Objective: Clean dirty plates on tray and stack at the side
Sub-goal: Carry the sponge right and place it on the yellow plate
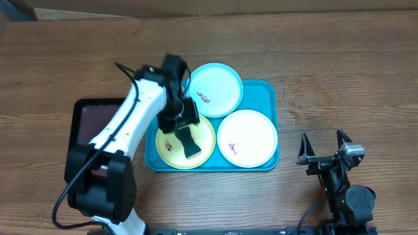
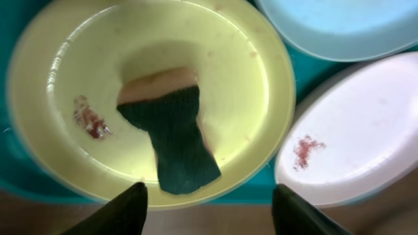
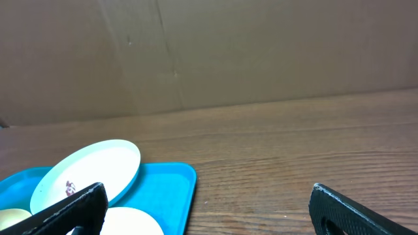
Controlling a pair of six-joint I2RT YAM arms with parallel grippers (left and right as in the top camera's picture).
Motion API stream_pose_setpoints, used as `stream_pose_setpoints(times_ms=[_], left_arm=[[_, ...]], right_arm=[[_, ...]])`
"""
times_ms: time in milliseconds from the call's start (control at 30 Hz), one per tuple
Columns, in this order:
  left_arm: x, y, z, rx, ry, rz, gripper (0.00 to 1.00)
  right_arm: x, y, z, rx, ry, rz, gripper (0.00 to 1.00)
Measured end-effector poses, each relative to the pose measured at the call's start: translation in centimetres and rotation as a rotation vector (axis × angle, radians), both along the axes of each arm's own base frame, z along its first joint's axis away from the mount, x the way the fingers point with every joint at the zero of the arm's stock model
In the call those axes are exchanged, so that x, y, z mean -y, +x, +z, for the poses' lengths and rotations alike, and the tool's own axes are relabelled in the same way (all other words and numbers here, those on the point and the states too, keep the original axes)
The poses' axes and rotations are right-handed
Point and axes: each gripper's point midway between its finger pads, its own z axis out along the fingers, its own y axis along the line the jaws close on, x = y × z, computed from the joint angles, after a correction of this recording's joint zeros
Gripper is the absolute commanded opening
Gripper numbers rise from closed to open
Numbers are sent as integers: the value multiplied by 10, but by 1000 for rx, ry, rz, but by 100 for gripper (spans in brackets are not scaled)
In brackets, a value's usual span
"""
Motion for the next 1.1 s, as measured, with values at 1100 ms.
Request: stream_pose_setpoints(times_ms=[1100], left_arm=[[-35, 9, 48, 55, 140, -27, 100]], right_arm=[[12, 1, 0, 1, -9, -67, 100]])
